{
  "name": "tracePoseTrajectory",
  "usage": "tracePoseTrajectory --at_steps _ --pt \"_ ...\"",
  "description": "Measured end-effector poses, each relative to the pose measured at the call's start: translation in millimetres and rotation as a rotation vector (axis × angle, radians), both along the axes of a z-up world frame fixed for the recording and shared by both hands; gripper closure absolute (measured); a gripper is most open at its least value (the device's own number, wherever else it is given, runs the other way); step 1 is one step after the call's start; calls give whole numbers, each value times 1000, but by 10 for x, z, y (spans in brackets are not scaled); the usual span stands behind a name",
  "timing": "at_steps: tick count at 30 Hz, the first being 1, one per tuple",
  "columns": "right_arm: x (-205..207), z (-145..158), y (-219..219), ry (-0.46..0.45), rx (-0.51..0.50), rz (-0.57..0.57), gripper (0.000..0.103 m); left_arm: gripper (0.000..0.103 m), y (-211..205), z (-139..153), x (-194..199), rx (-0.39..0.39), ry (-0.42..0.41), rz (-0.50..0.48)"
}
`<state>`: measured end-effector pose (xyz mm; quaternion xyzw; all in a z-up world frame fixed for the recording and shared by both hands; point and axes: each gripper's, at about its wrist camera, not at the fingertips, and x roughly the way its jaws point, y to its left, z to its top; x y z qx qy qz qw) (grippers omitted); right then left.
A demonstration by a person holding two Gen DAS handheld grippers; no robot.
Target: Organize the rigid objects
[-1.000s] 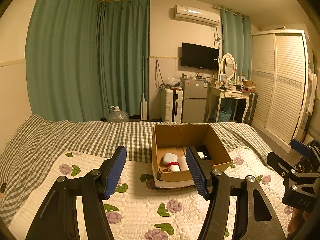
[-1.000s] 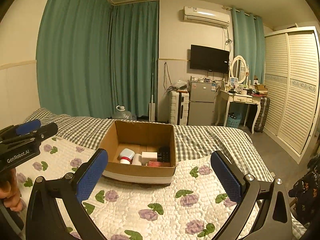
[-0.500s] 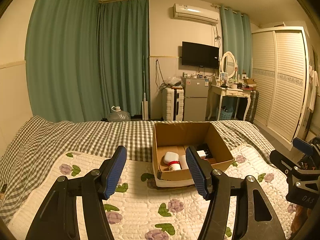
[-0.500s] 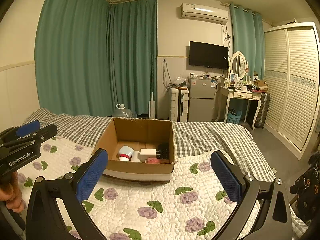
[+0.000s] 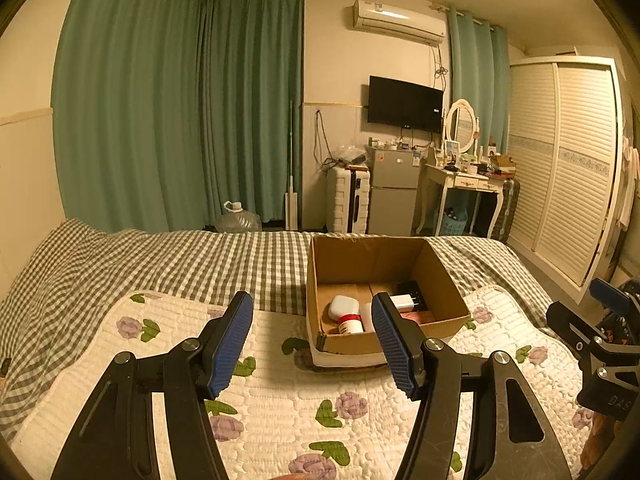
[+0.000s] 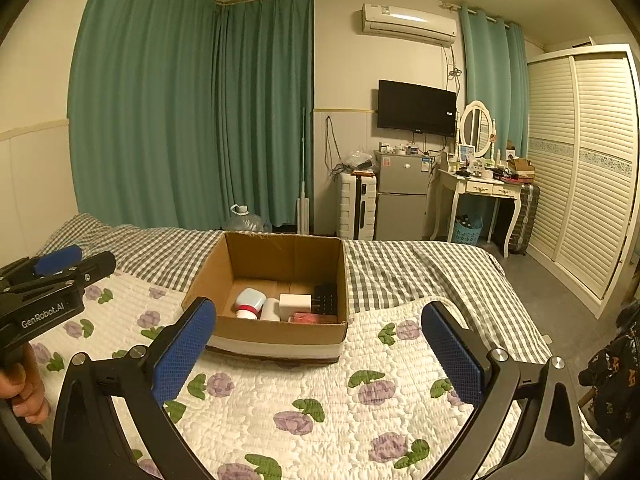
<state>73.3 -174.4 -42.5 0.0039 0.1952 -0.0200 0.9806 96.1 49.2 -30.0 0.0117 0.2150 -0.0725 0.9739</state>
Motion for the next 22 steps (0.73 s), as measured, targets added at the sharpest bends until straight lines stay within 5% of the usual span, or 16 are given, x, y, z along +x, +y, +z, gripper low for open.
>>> tracePoseTrajectory --at_steps 22 --pt "18 -58 18 11 3 -13 0 38 -37 -16 -22 8 -8 1"
